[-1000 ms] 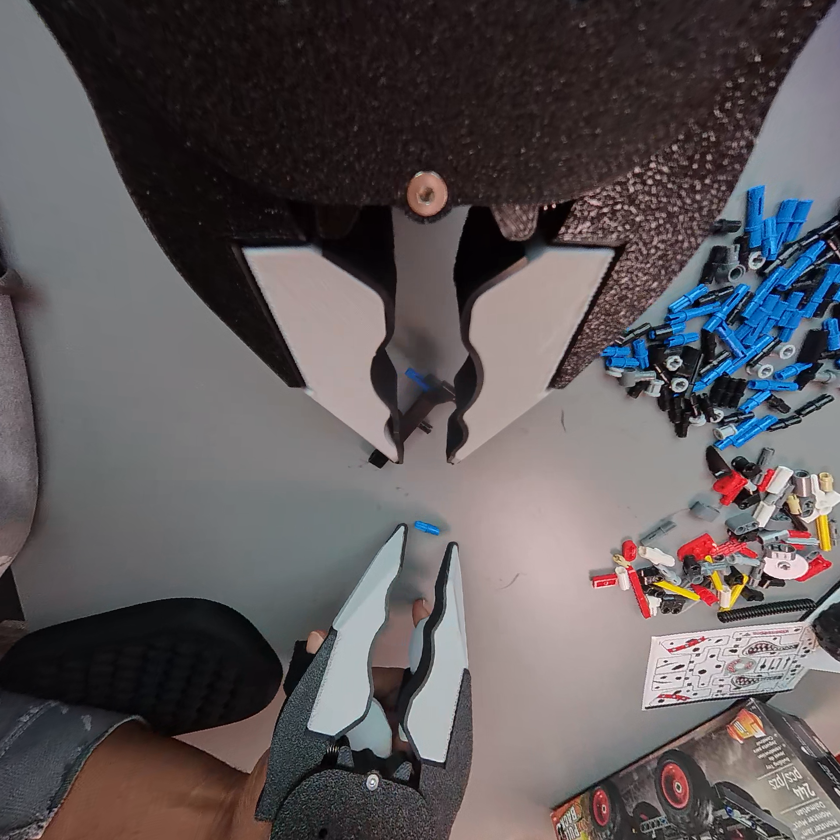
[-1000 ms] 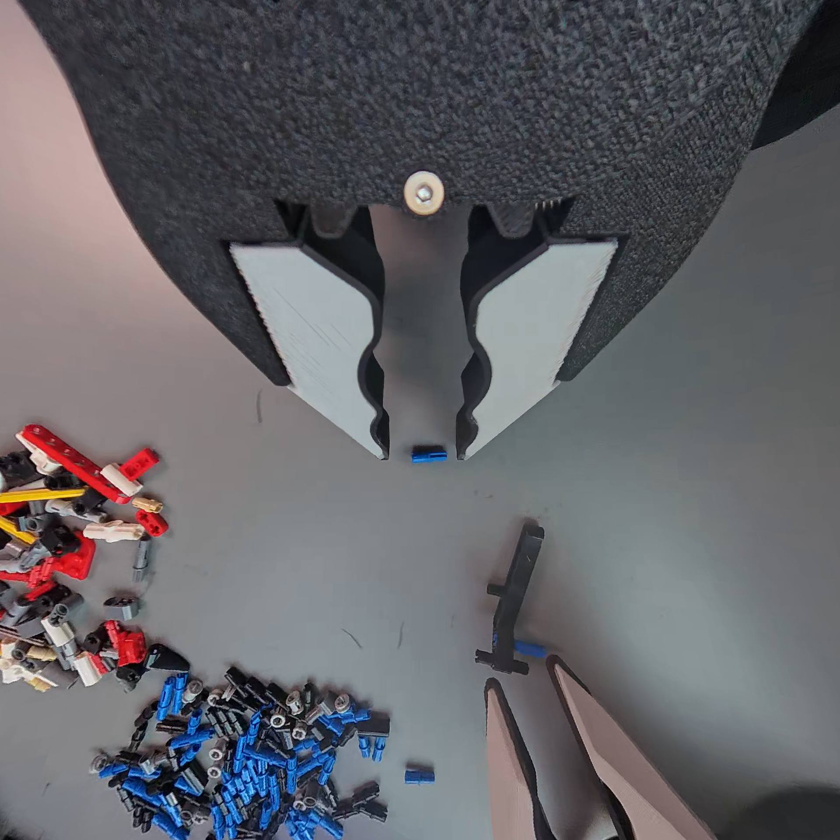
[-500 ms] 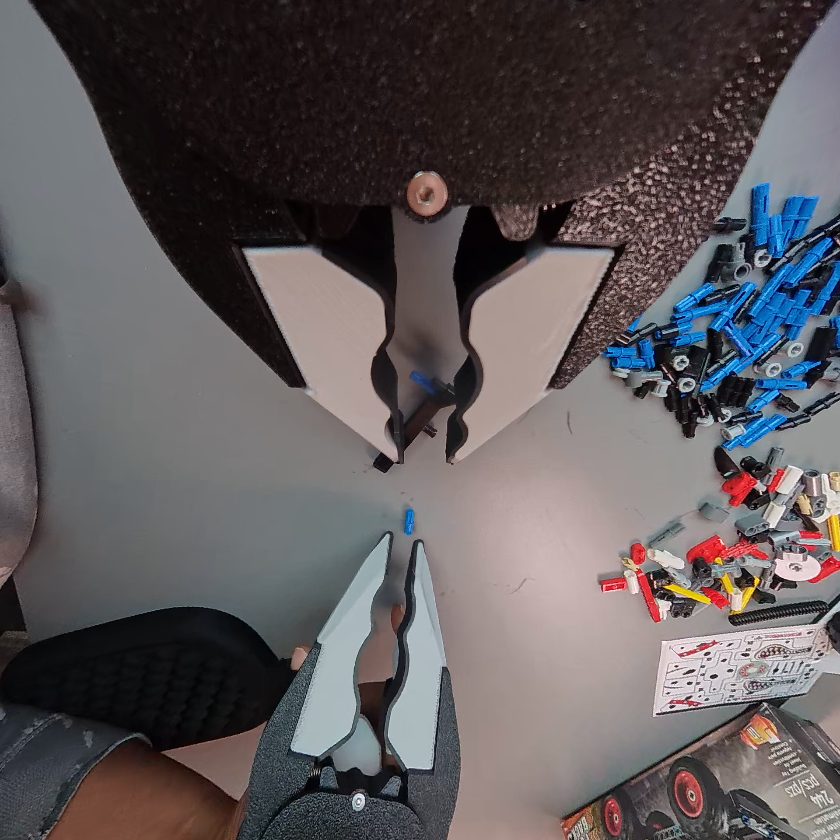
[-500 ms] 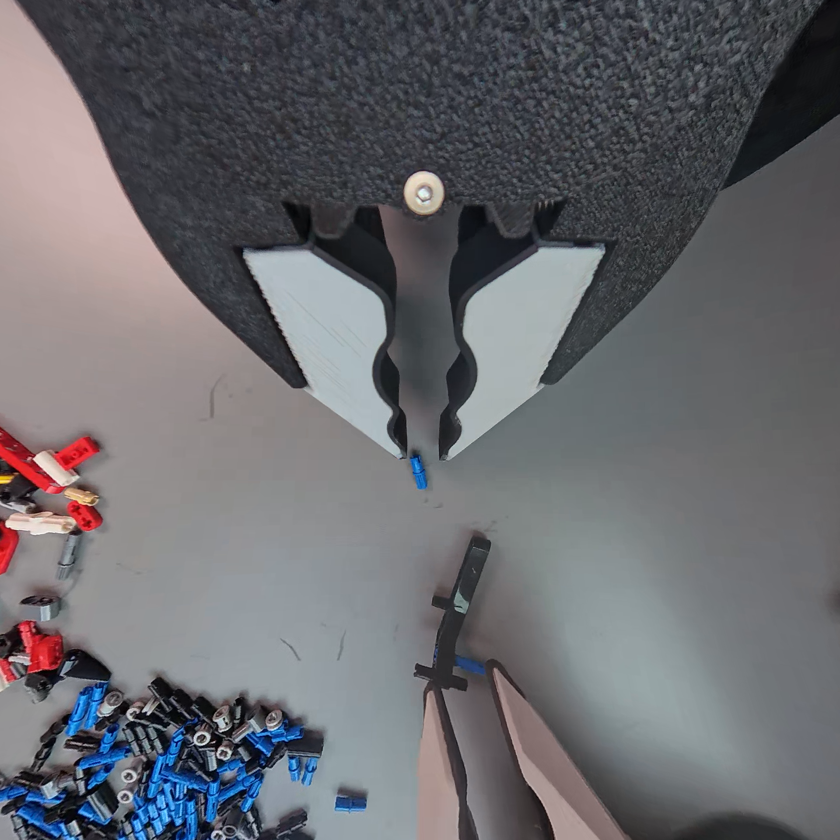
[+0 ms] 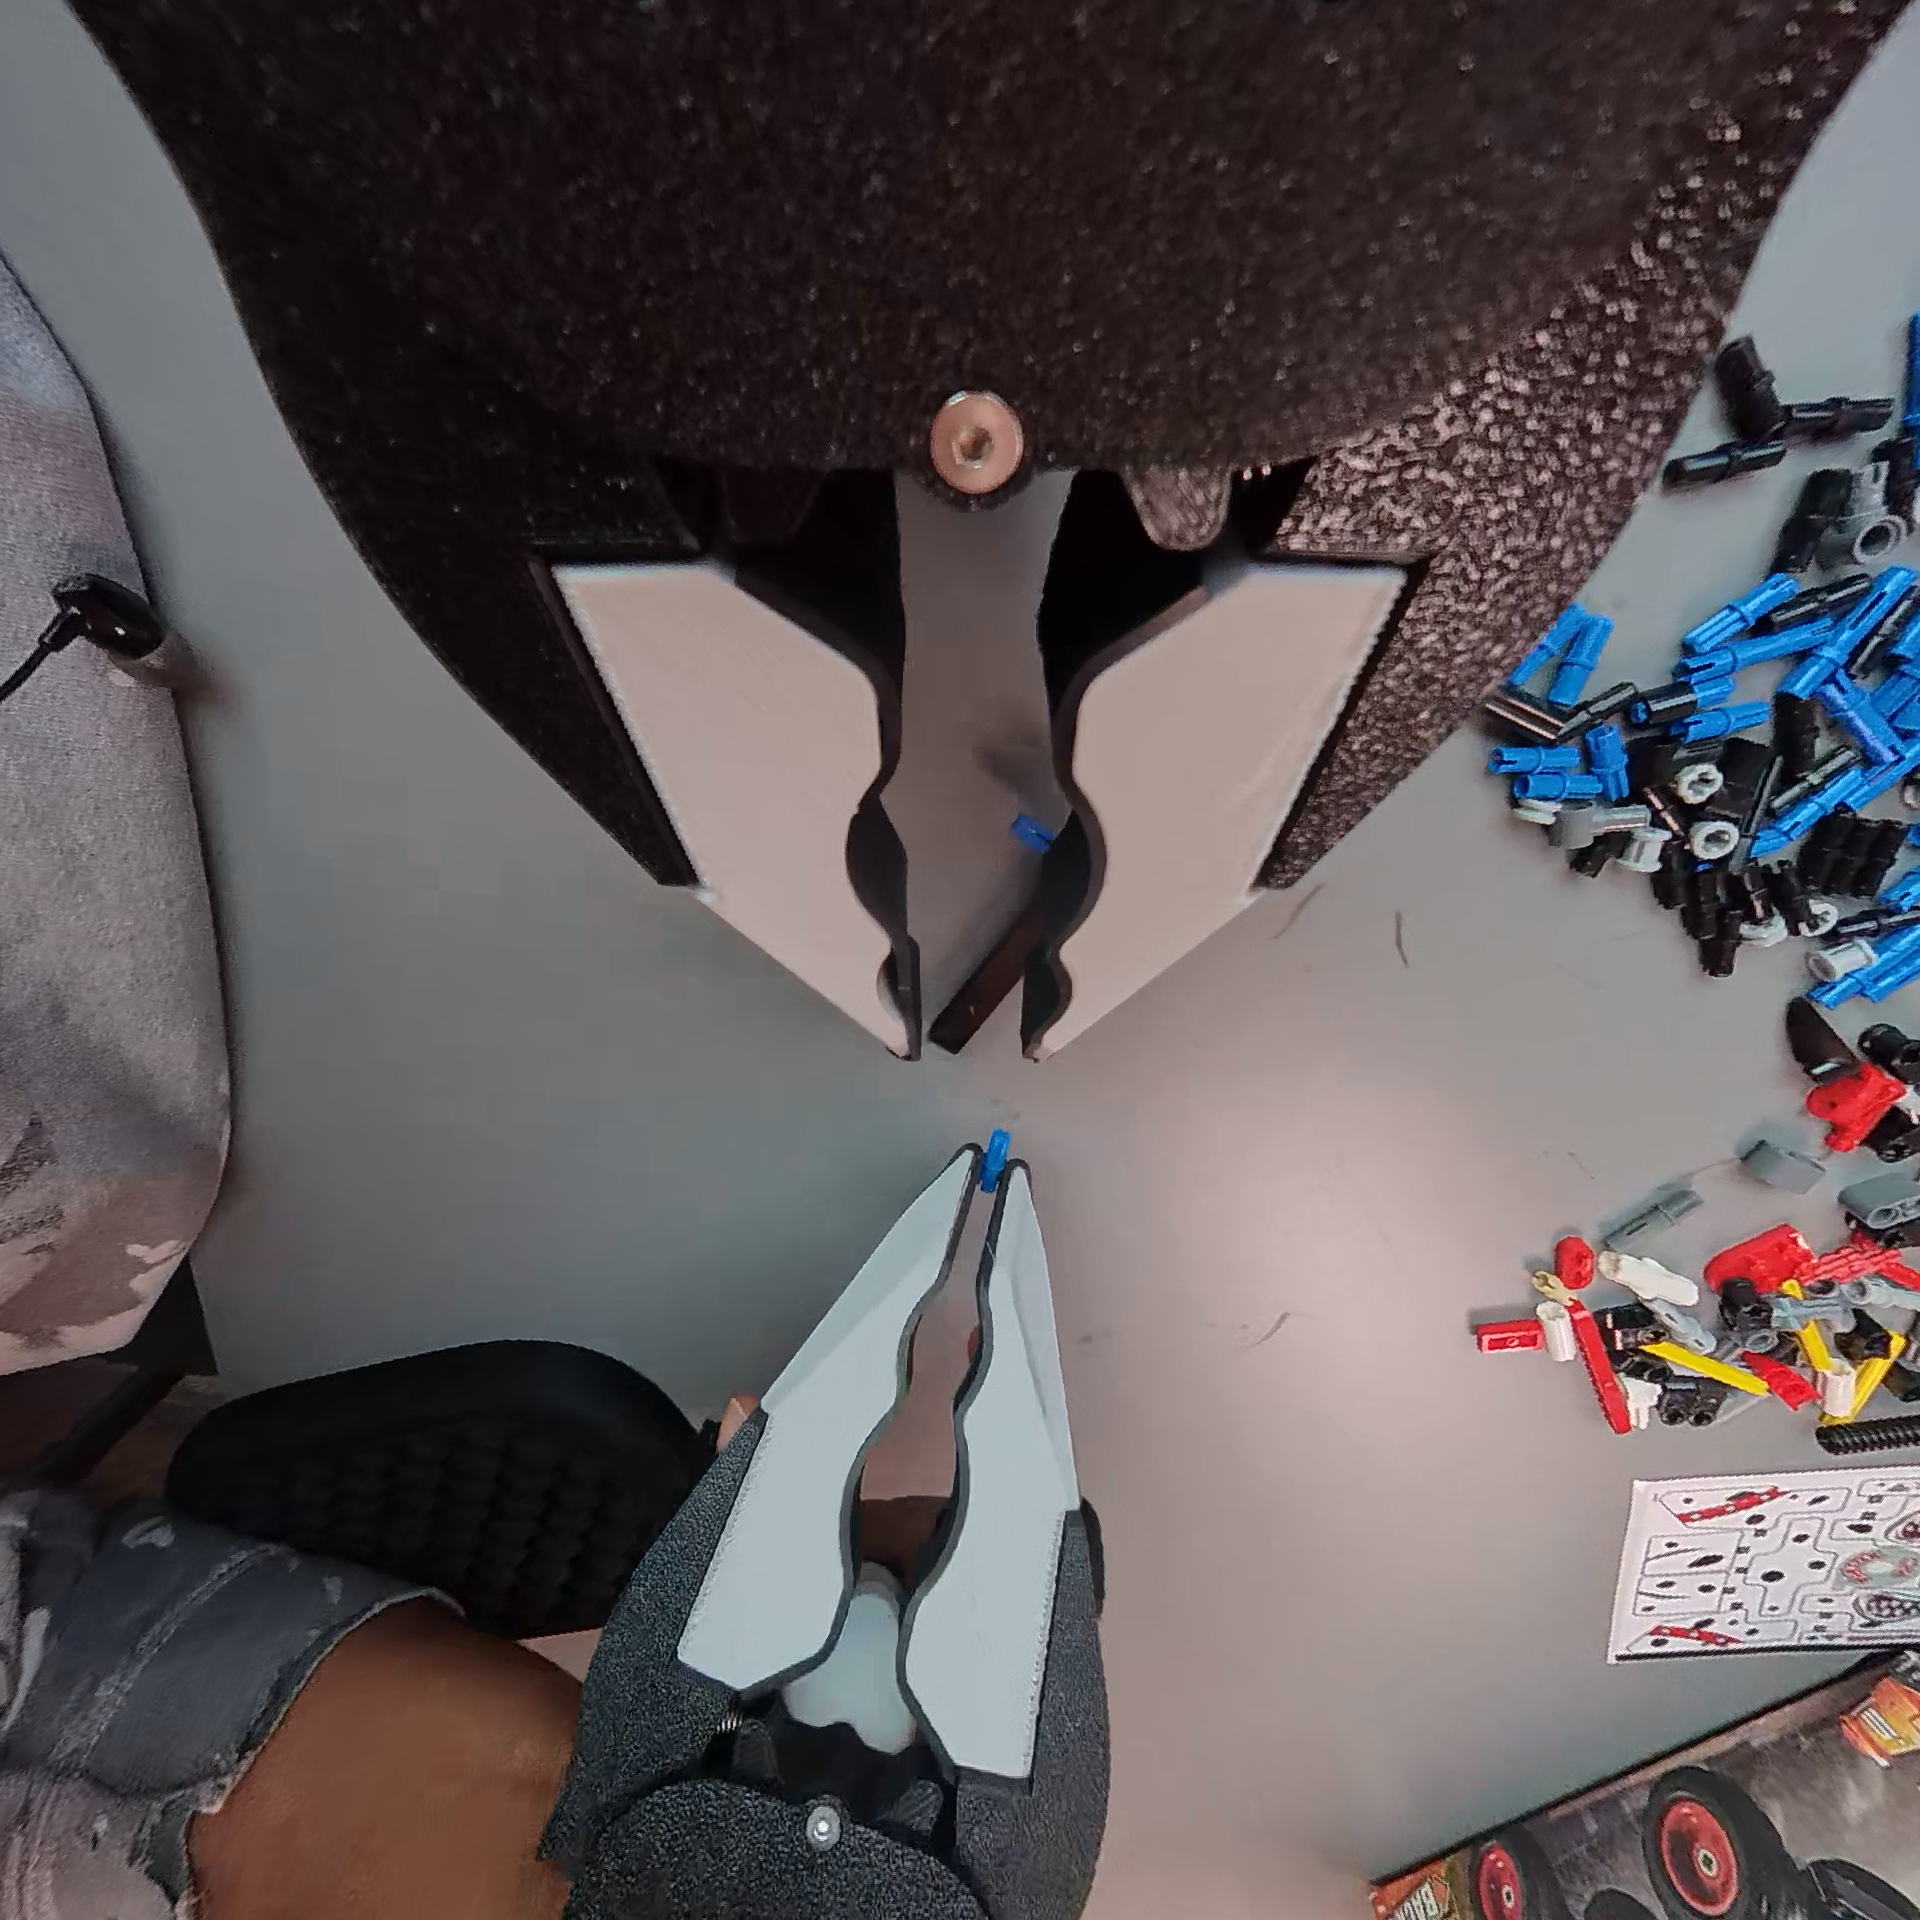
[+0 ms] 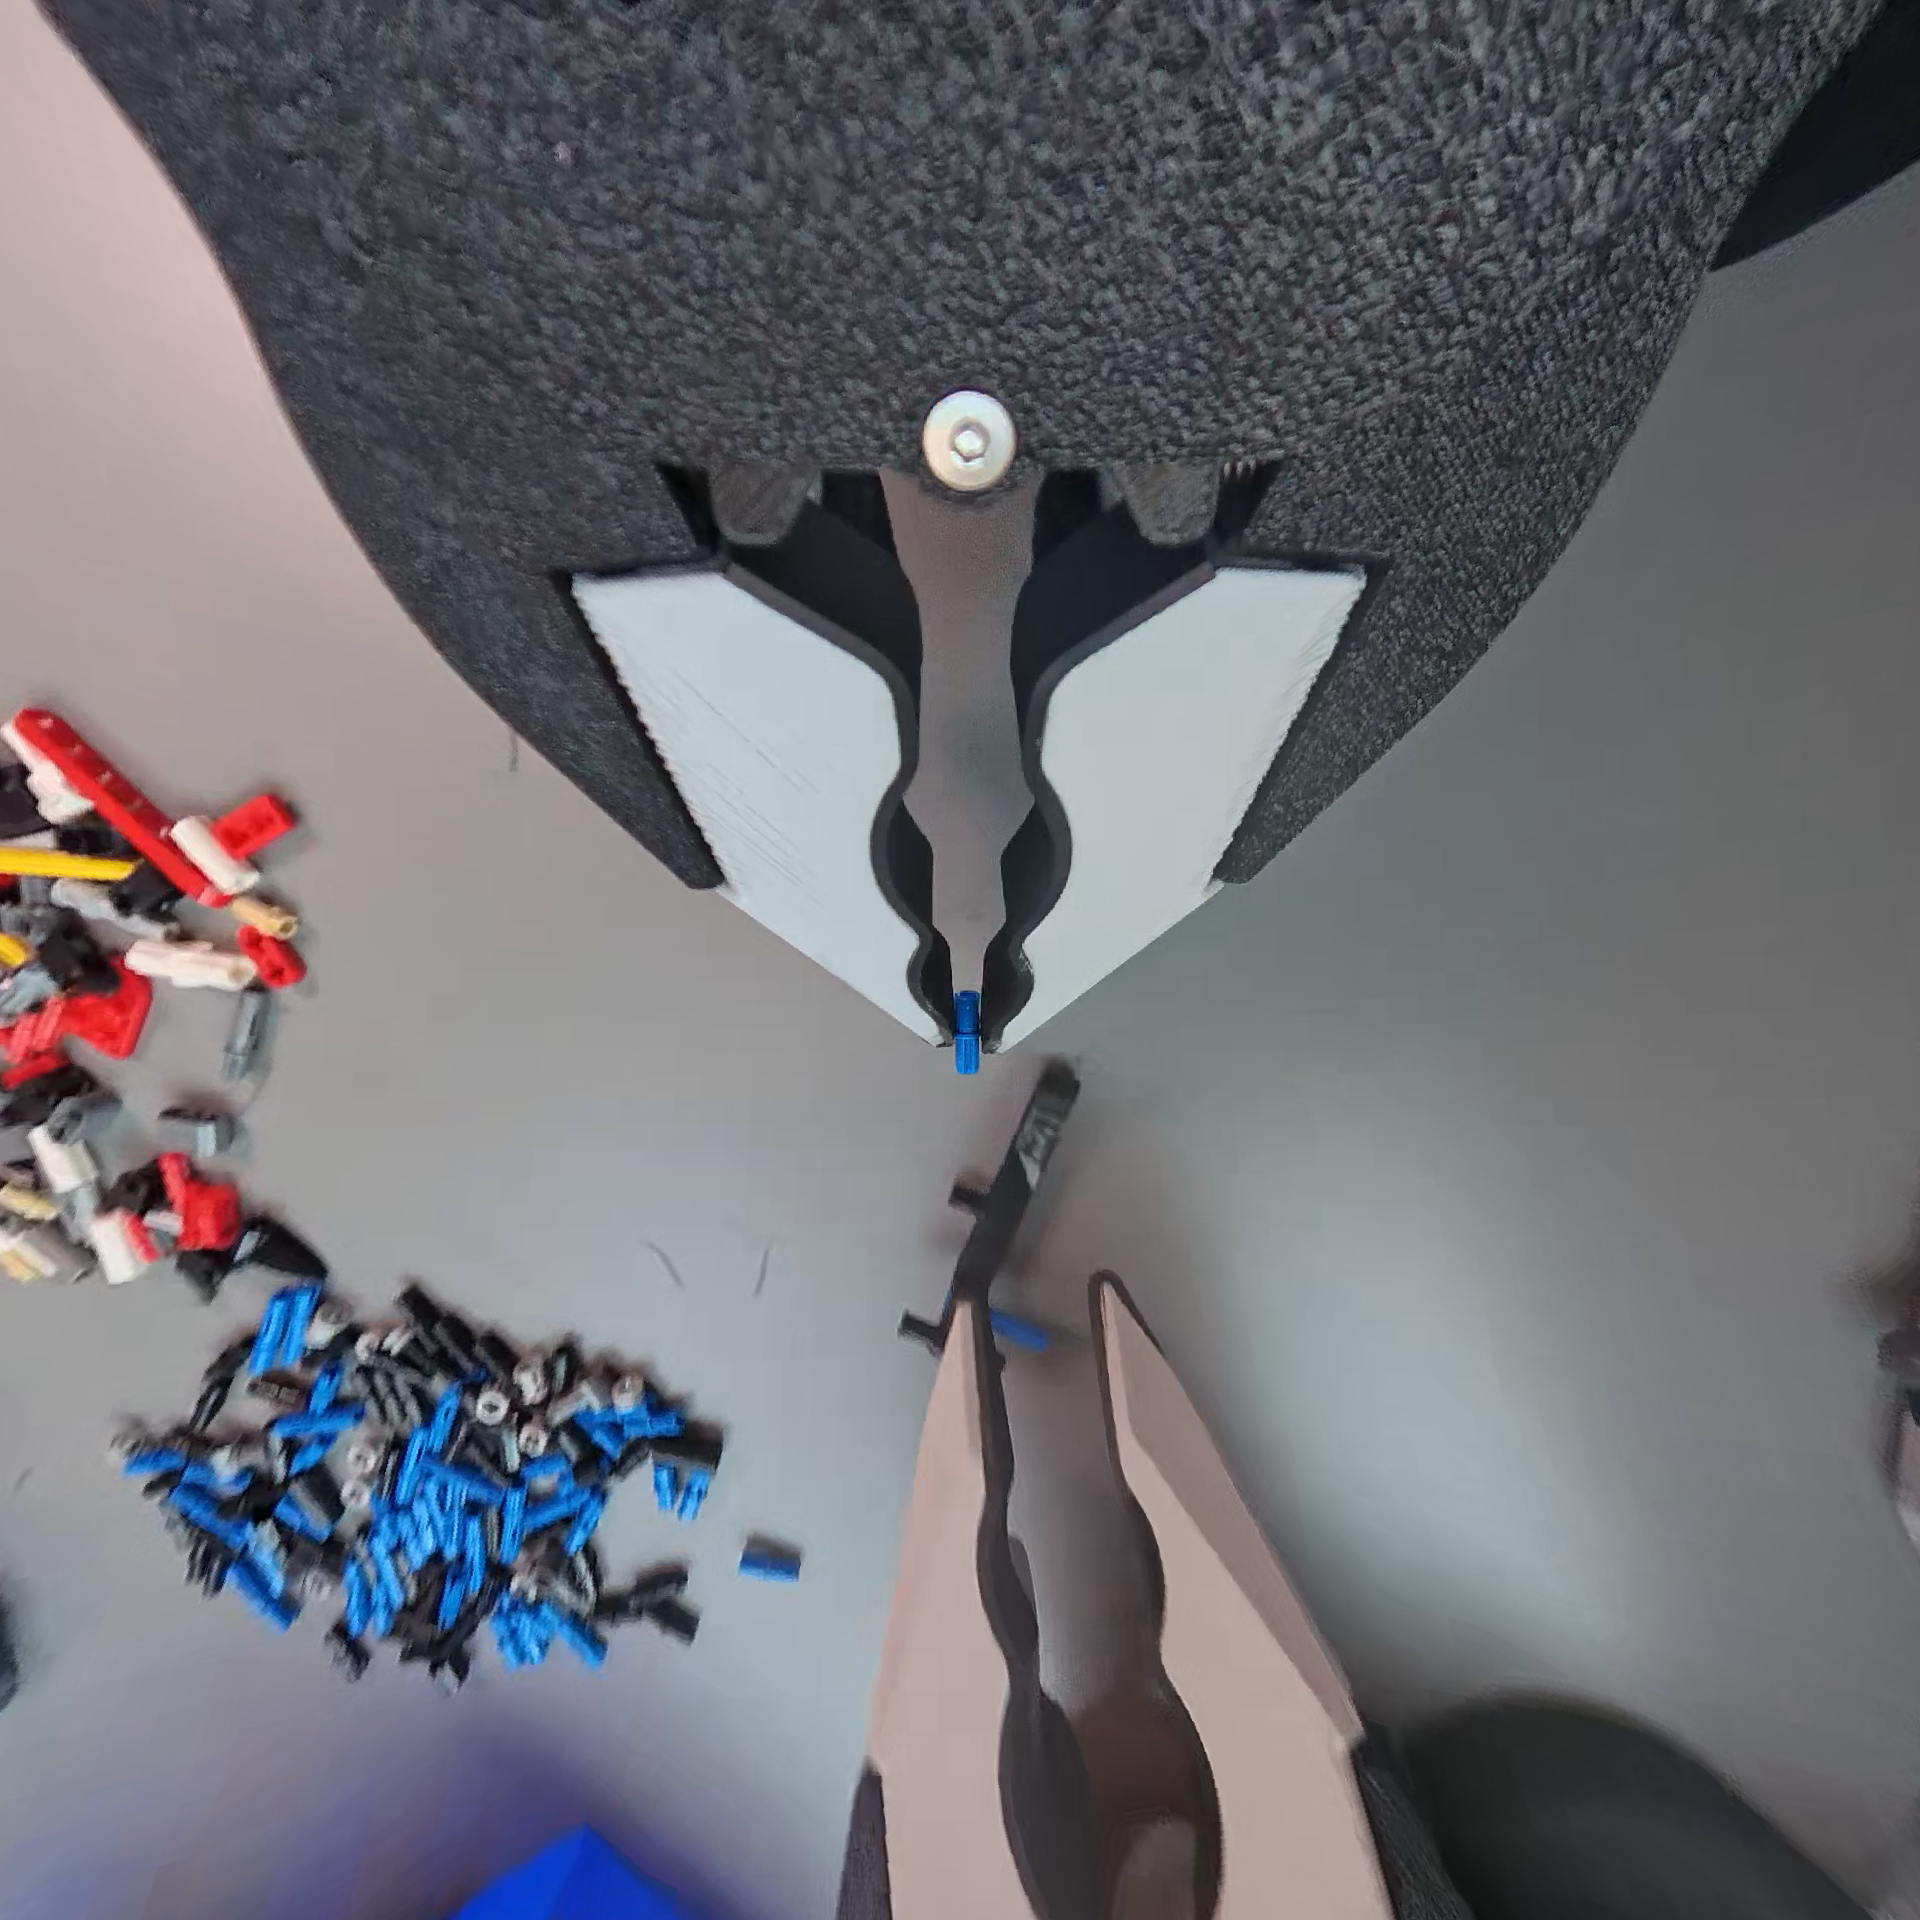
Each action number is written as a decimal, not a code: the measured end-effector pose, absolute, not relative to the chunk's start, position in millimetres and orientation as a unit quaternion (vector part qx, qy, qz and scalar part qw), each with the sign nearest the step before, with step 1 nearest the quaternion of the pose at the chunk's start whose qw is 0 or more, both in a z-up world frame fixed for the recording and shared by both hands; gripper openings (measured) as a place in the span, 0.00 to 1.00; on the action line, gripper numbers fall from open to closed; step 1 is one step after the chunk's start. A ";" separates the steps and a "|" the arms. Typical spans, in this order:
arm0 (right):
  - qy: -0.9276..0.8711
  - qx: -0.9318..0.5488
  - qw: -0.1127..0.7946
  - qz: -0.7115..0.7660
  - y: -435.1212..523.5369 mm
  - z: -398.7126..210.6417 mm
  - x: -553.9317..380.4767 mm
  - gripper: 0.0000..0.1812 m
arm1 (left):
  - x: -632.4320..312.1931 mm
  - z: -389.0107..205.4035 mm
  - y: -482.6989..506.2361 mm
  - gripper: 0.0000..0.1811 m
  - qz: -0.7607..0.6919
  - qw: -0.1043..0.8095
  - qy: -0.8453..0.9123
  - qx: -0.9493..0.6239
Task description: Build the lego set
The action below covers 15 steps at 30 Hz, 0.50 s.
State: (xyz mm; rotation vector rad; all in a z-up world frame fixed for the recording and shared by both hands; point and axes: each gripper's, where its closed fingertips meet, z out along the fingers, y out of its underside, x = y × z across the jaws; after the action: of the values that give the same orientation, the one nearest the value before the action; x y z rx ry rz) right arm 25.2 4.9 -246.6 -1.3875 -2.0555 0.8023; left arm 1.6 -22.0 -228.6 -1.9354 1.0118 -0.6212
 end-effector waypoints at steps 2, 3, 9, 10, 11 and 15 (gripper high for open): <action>-0.762 -0.479 0.309 0.308 -4.6 -226.7 15.5 0.03 | 7.2 -224.0 -24.5 0.10 -0.270 0.421 0.398 -0.769; -0.765 -0.459 0.326 0.313 -11.1 -218.3 12.6 0.03 | 8.9 -221.0 -24.9 0.10 -0.283 0.421 0.391 -0.768; -0.777 -0.394 0.391 0.298 -27.9 -194.9 7.5 0.03 | 11.5 -198.8 -29.7 0.08 -0.380 0.416 0.343 -0.751; -0.779 -0.387 0.399 0.291 -28.4 -193.2 7.1 0.03 | 12.7 -195.2 -31.7 0.07 -0.399 0.412 0.338 -0.746; -0.780 -0.380 0.407 0.285 -29.1 -191.4 6.7 0.03 | 13.3 -193.0 -32.6 0.07 -0.413 0.408 0.331 -0.744; -0.786 -0.363 0.421 0.270 -32.5 -188.7 6.9 0.03 | 14.5 -187.1 -34.6 0.03 -0.449 0.398 0.312 -0.736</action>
State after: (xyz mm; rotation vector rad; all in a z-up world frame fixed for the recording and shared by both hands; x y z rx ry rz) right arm 6.9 -32.5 -188.7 -0.9096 -1.9687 0.6759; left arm 14.5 -34.6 -187.1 -1.8639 0.7903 -1.1368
